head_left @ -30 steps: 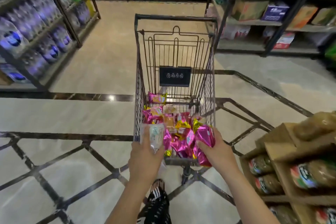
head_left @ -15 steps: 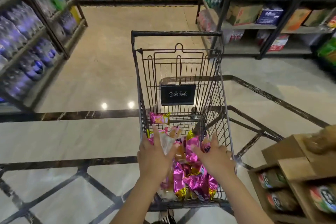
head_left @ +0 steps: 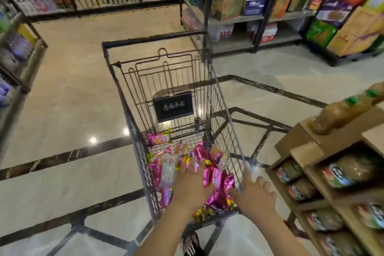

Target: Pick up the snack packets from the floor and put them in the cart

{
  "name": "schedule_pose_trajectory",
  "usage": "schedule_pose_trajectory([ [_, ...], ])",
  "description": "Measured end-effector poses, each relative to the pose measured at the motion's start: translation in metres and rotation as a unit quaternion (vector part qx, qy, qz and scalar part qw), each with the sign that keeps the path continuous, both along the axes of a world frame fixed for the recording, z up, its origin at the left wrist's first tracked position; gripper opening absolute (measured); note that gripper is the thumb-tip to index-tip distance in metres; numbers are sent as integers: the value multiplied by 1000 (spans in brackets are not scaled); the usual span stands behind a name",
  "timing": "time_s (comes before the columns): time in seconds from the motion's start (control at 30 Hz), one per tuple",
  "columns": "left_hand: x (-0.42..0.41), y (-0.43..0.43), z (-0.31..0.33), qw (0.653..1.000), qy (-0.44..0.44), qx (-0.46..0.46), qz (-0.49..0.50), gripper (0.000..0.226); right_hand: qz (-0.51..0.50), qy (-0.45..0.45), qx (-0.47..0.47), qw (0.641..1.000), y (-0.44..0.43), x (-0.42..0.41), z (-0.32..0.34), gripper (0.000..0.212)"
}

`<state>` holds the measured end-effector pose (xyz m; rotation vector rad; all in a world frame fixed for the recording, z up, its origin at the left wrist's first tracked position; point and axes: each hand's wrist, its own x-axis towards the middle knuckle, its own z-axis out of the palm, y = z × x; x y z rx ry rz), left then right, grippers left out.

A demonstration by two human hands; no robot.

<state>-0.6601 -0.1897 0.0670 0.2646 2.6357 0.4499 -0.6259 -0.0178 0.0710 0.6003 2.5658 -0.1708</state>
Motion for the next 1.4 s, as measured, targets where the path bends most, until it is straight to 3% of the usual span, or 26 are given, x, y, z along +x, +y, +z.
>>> schedule_pose_trajectory([
  [0.17,36,58,1,994,-5,-22,-106,77,-52,-8,-14,998,41,57,4,87],
  [0.33,87,124,2,974,-8,-18,-225,73,-187,7,-24,982,101,154,15,85],
  [0.7,292,264,4,897,-4,-32,-441,75,-468,13,-22,884,170,421,10,85],
  [0.87,388,311,5,827,8,-53,-559,78,-585,33,-26,810,174,535,15,86],
  [1.13,517,366,6,701,50,-57,-709,83,-770,90,-58,629,149,659,7,87],
  [1.4,639,426,4,540,78,-58,-836,86,-875,102,-74,467,141,747,-12,92],
])
